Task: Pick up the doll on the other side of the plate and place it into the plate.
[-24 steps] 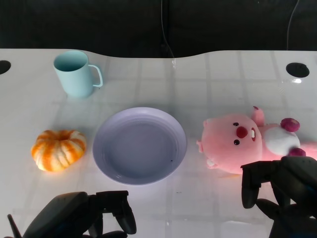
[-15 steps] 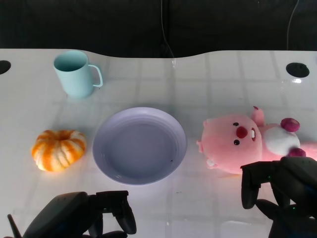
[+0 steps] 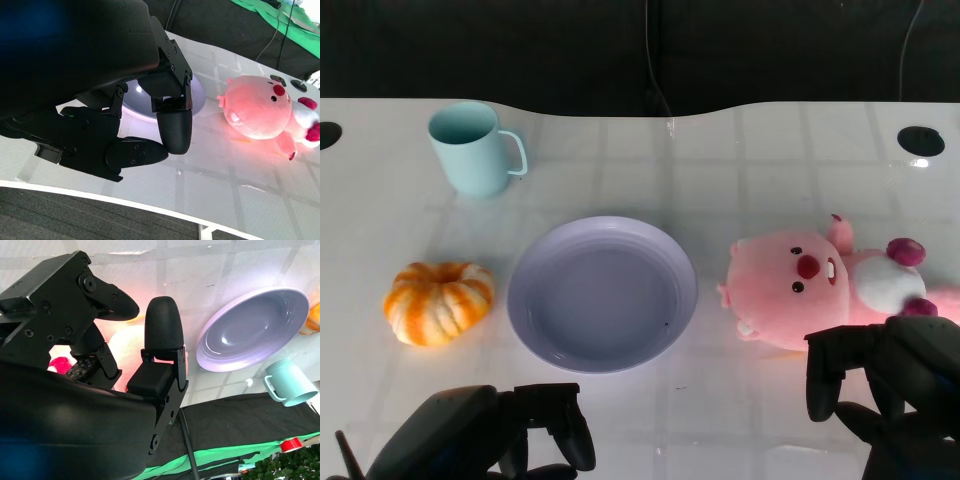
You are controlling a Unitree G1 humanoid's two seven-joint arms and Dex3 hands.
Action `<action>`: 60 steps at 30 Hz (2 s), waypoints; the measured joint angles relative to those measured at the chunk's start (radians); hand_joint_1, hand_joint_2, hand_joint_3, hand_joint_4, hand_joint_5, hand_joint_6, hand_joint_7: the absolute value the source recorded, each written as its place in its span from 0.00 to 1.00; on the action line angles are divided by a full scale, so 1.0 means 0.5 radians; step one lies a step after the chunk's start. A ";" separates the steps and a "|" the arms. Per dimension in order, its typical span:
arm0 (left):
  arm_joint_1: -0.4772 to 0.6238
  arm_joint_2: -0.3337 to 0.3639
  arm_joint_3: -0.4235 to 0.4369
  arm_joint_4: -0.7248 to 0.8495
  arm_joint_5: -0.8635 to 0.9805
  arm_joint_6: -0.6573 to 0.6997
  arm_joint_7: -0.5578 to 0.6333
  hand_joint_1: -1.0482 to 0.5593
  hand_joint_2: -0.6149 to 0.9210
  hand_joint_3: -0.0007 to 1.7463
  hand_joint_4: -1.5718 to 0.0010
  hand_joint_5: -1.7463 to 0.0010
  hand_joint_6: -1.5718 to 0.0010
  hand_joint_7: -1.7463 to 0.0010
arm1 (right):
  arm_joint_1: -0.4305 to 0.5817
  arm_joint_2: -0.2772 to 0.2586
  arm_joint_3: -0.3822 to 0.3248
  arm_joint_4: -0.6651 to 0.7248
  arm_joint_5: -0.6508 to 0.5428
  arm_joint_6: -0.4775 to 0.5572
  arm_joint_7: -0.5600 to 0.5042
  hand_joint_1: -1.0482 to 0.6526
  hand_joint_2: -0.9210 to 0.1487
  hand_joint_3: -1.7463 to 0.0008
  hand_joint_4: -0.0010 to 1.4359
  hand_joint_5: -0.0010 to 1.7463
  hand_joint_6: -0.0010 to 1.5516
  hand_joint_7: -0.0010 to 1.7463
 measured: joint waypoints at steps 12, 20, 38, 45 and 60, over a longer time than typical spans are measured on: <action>0.000 0.000 0.000 0.001 -0.001 0.002 0.000 0.50 0.96 0.26 0.58 0.09 0.57 0.30 | 0.000 0.001 -0.001 -0.002 -0.013 -0.007 -0.031 0.58 0.56 0.32 0.61 0.95 0.57 0.66; 0.000 0.000 0.000 0.004 -0.002 -0.017 0.000 0.51 0.96 0.27 0.58 0.08 0.57 0.30 | 0.001 0.012 -0.037 -0.018 -0.036 -0.101 -0.217 0.53 0.25 0.76 0.57 0.63 0.65 0.15; 0.004 0.000 -0.003 0.011 -0.003 -0.026 0.000 0.50 0.96 0.28 0.58 0.09 0.57 0.30 | 0.000 -0.001 -0.199 -0.228 -0.143 0.040 -0.213 0.28 0.05 0.99 0.09 0.33 0.19 0.00; 0.015 -0.009 -0.017 -0.003 0.030 -0.019 0.000 0.50 0.95 0.28 0.58 0.07 0.57 0.29 | -0.014 -0.020 -0.200 -0.300 -0.383 0.266 -0.070 0.20 0.04 1.00 0.00 0.31 0.09 0.00; 0.018 -0.040 -0.045 -0.013 0.091 -0.009 0.001 0.47 0.96 0.26 0.57 0.08 0.57 0.28 | -0.418 -0.152 -0.012 0.181 -0.473 0.455 0.233 0.20 0.07 1.00 0.02 0.27 0.10 0.01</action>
